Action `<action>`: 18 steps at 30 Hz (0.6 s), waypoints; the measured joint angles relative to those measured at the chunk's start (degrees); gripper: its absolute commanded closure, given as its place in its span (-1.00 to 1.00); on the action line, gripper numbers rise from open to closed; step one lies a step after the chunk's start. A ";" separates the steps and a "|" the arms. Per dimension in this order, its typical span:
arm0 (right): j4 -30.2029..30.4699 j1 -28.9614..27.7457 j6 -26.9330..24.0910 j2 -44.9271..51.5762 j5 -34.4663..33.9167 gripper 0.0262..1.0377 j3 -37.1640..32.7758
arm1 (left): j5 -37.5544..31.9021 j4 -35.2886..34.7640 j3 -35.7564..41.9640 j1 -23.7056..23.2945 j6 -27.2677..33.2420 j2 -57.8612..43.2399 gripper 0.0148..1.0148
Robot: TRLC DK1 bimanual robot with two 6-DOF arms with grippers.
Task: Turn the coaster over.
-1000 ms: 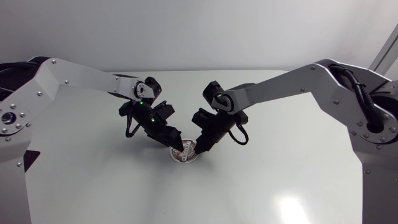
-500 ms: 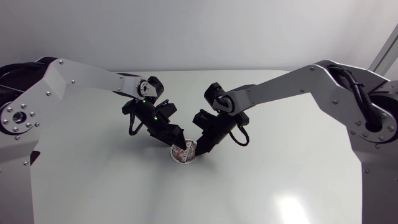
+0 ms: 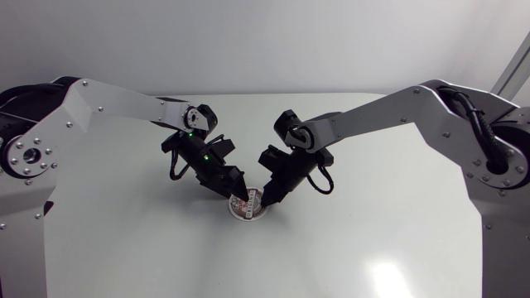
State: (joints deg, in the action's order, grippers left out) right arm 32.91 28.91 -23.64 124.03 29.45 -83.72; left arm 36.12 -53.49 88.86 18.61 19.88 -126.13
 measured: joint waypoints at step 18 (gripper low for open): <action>-0.09 -0.42 0.00 0.00 -0.02 0.96 0.24 | 7.87 -5.68 0.00 -0.15 1.53 -0.83 -0.75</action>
State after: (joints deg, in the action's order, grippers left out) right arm 32.82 28.49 -23.64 124.03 29.43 -83.48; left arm 43.99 -59.18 88.86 18.46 21.41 -126.96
